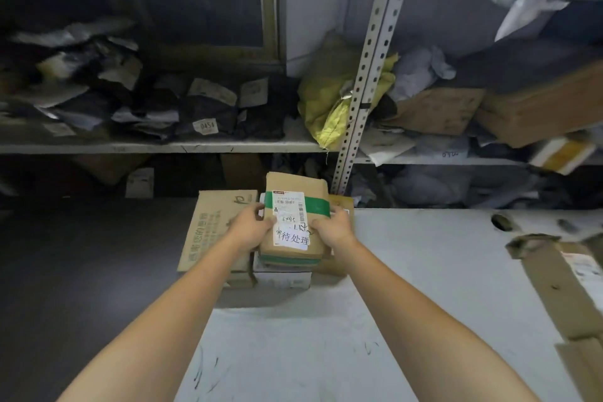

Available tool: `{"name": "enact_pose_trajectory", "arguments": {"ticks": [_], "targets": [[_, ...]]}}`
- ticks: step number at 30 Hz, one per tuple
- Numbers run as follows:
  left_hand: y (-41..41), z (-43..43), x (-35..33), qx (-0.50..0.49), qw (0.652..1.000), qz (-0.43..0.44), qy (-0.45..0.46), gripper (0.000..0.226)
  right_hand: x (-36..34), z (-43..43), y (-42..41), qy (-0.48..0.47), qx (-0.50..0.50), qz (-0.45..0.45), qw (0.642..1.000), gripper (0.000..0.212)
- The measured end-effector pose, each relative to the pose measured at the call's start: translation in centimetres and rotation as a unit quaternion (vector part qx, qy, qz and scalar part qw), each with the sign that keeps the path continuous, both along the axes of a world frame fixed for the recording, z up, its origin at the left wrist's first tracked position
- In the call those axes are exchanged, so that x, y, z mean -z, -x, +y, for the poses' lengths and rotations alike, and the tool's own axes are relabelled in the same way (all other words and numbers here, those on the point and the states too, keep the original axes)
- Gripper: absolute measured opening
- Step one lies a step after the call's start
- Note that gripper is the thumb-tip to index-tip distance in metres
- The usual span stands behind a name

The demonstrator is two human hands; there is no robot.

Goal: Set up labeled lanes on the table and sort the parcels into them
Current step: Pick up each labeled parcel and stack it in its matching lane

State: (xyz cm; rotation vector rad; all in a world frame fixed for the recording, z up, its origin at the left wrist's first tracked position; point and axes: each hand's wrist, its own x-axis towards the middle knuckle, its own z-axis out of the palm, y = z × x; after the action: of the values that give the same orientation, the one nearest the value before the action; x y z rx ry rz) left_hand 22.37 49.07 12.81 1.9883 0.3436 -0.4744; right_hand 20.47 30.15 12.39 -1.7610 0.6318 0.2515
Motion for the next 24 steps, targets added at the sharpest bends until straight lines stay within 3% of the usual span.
{"name": "enact_pose_trajectory", "arguments": {"ticks": [4, 10, 17, 24], "targets": [[0.2, -2.6, -1.8, 0.037, 0.999, 0.007, 0.030, 0.044, -1.7, -2.9, 1.9, -0.002, 0.042, -0.026, 0.999, 0.050], [3.7, -13.3, -4.8, 0.165, 0.980, 0.011, 0.109, 0.055, -5.1, -13.2, 10.2, 0.044, 0.143, -0.041, 0.988, 0.053], [14.3, -26.9, -6.3, 0.334, 0.933, 0.044, 0.129, 0.054, -6.0, -24.6, 26.0, 0.072, 0.302, -0.030, 0.950, 0.052], [26.8, -34.1, -5.6, 0.442, 0.887, 0.085, 0.103, 0.061, -4.3, -29.7, 41.9, 0.037, 0.369, -0.031, 0.928, 0.041]]}}
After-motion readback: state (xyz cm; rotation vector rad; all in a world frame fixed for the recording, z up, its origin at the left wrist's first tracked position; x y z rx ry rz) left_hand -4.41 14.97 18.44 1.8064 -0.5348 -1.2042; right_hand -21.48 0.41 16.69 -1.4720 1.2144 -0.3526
